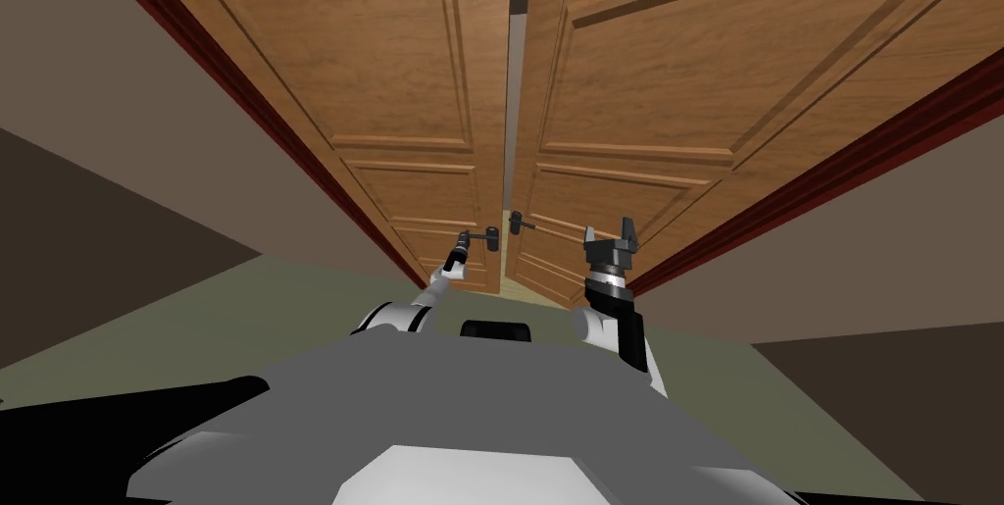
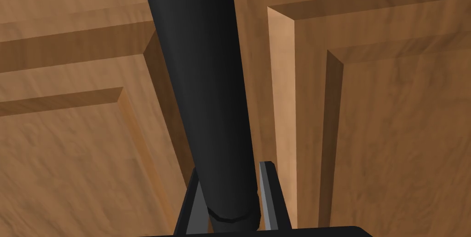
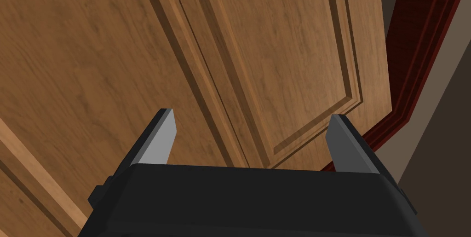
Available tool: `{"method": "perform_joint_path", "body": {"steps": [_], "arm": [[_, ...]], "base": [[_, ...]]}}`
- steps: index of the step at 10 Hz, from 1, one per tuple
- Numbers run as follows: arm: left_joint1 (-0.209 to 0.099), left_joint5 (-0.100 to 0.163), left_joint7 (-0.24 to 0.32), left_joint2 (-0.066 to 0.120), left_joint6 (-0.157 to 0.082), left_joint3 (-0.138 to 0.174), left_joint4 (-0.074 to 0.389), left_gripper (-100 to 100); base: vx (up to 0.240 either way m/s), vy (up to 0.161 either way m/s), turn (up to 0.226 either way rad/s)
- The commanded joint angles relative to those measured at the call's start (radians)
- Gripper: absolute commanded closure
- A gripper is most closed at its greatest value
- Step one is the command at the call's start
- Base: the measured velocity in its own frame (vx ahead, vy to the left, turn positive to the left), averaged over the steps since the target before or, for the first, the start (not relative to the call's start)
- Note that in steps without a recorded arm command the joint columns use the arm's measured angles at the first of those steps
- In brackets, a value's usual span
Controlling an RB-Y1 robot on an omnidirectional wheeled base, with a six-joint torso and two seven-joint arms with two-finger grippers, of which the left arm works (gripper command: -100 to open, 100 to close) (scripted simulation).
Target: Push the door open
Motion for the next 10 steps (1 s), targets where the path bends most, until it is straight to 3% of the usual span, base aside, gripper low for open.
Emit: {"method": "perform_joint_path", "body": {"steps": [1,6,8,9,10], "arm": [[0.010,0.003,-0.007,0.010,0.012,0.013,-0.030,100],[0.014,0.022,-0.042,0.029,0.002,0.078,-0.028,100],[0.014,0.022,-0.042,0.029,0.002,0.078,-0.028,100],[0.009,0.019,-0.043,0.012,0.011,0.067,-0.032,-100],[0.008,0.019,-0.043,0.009,0.013,0.065,-0.032,-100]], "base": [[-0.003,0.005,0.016],[0.013,0.020,-0.076],[0.021,0.032,0.052],[-0.117,-0.027,0.002],[-0.217,-0.074,-0.049]]}}
